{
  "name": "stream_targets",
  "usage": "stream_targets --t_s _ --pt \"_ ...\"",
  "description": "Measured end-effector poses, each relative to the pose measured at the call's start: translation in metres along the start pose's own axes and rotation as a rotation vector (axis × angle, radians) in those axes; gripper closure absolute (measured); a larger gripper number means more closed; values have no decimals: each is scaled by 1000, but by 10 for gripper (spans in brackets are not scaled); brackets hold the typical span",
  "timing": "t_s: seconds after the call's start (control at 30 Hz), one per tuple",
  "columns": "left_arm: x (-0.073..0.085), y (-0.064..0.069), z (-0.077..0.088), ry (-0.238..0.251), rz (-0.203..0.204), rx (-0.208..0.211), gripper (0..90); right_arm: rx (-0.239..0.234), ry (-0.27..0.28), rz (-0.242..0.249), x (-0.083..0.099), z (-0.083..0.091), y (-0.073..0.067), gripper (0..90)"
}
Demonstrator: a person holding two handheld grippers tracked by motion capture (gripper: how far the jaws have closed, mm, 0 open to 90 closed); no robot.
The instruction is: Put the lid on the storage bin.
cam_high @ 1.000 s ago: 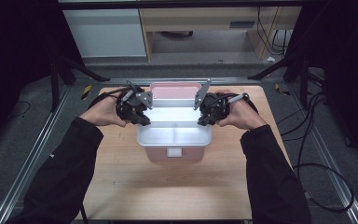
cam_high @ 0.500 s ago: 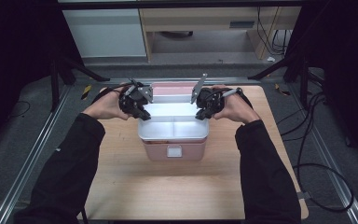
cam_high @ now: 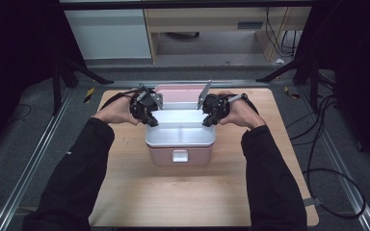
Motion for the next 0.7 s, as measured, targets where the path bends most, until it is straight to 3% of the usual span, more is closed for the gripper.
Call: stream_targets --t_s 0.27,0.57,0.7 --pt "3 2 -9 -21 -3 16 870 -31 -3 -15 4 -13 -3 867" --pt "9 4 -22 3 22 37 866 -26 14 -33 9 -23 -5 854" --pt "9 5 -25 -9 22 26 858 -18 23 -44 10 -27 -5 841"
Point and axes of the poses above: each handheld gripper's, and its own axes: z roughly backward along the jaws, x roughly out of its underside, y roughly to its right, the point moved 8 cm from there along -z, roughly forward along the jaws, and after that the axes turned 3 degrees about -x, right-handed, at the moved point
